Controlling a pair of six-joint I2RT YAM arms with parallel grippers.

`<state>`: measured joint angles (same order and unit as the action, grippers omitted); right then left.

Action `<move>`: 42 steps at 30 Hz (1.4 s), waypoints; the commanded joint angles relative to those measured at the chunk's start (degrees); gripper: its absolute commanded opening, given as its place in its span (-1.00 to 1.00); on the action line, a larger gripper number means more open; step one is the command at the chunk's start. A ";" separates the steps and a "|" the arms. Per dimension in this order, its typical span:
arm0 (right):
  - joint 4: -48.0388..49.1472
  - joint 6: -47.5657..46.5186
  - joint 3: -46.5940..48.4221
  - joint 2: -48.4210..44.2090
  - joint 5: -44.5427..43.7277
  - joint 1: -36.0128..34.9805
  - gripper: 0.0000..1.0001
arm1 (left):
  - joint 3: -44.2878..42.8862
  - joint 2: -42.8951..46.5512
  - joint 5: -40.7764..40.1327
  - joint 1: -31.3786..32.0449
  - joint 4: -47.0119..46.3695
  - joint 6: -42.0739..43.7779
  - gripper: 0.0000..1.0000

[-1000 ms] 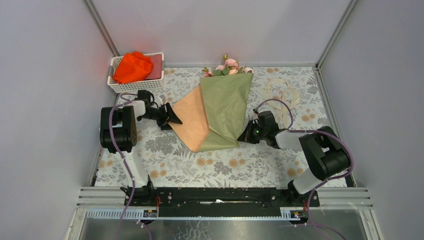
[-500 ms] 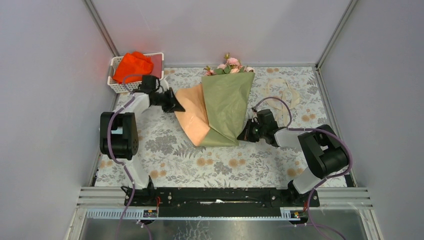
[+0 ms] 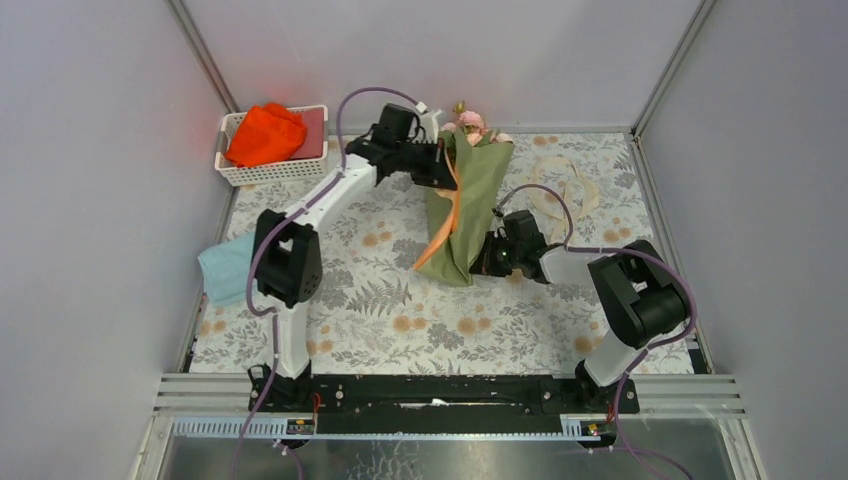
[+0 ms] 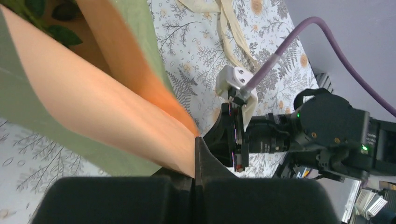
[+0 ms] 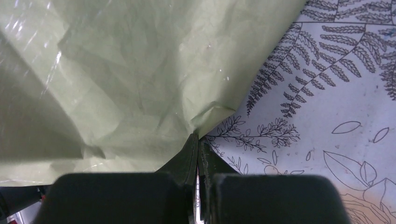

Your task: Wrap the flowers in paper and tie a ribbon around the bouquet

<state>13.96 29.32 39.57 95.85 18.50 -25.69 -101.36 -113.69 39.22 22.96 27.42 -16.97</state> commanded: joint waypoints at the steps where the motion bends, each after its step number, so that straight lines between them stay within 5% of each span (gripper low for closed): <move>1: -7.01 -3.94 -0.25 3.39 -6.83 -1.14 -1.00 | -5.14 -5.51 -3.88 2.96 2.07 -0.19 -1.00; 7: -9.53 -5.18 0.89 2.32 -7.42 -1.45 -0.94 | -5.63 -10.39 -8.24 3.55 6.04 1.29 -1.00; 11: -15.28 -8.68 5.16 1.45 -10.68 -1.44 -0.60 | 2.58 -6.65 -11.50 -0.82 5.54 -0.25 -1.00; 21: -22.71 -12.83 13.15 8.35 -12.34 -1.68 -0.46 | 20.20 1.81 -18.00 -13.40 2.11 3.09 -0.88; 28: -33.11 -20.83 23.10 8.66 -34.92 -8.23 -0.20 | 22.62 2.48 -18.59 -14.07 0.91 4.66 -0.92; 35: -37.06 -31.66 38.31 15.67 -56.60 -16.64 -0.24 | 24.33 2.74 -17.90 -14.78 0.23 4.32 -0.93; 42: -26.63 -34.80 39.01 15.34 -42.15 -19.91 -0.71 | 24.85 3.75 -17.86 -14.87 0.33 4.58 -0.93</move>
<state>-18.61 -2.33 78.91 113.12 -29.82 -45.10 -77.08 -112.20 21.82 8.51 29.30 -13.61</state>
